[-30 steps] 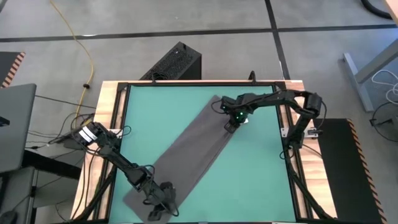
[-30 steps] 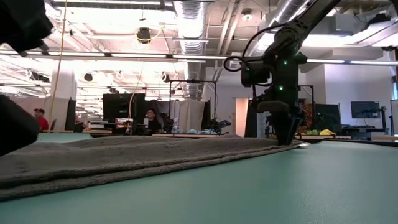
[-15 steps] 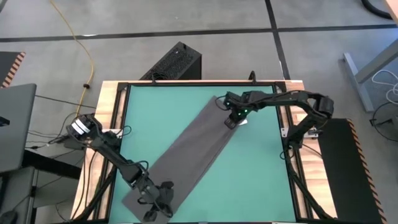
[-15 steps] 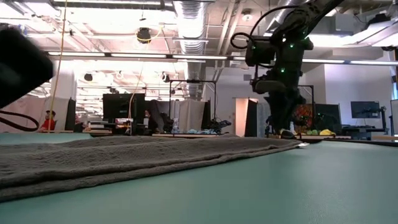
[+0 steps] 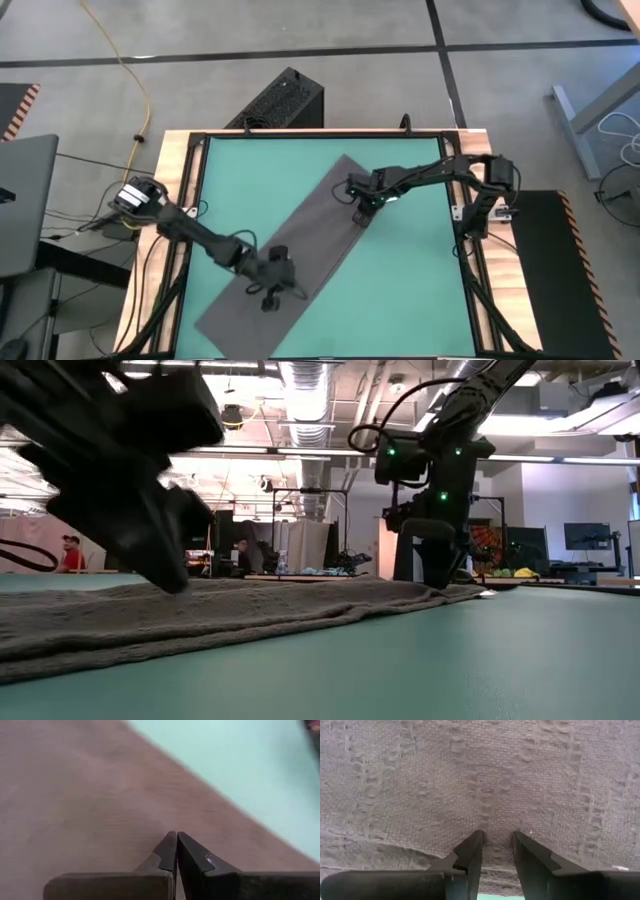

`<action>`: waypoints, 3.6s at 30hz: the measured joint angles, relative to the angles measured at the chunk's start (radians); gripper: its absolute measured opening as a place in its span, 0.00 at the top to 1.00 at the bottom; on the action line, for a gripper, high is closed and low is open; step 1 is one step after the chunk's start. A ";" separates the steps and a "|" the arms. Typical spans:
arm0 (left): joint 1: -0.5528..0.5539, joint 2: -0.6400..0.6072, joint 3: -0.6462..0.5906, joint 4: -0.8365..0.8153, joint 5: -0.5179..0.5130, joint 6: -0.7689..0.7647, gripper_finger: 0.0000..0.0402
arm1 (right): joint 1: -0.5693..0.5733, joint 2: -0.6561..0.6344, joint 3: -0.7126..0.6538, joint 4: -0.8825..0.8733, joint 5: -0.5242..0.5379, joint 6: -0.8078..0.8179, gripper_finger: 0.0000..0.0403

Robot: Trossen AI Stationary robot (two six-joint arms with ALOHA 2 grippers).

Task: Roll towel into tight, uniform cylinder
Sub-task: Fold the gray towel

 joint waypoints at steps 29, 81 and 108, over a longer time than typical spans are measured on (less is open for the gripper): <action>0.077 -0.001 -0.070 0.021 0.072 -0.093 1.00 | -0.148 0.010 -0.005 0.595 0.002 -0.315 0.66; 0.412 -0.024 -0.068 -0.054 0.053 0.069 1.00 | 0.081 -0.150 -0.274 0.551 0.074 -0.173 0.68; 0.485 -0.024 -0.069 -0.095 0.224 0.118 1.00 | 0.302 -0.154 -0.272 0.530 0.058 -0.137 0.68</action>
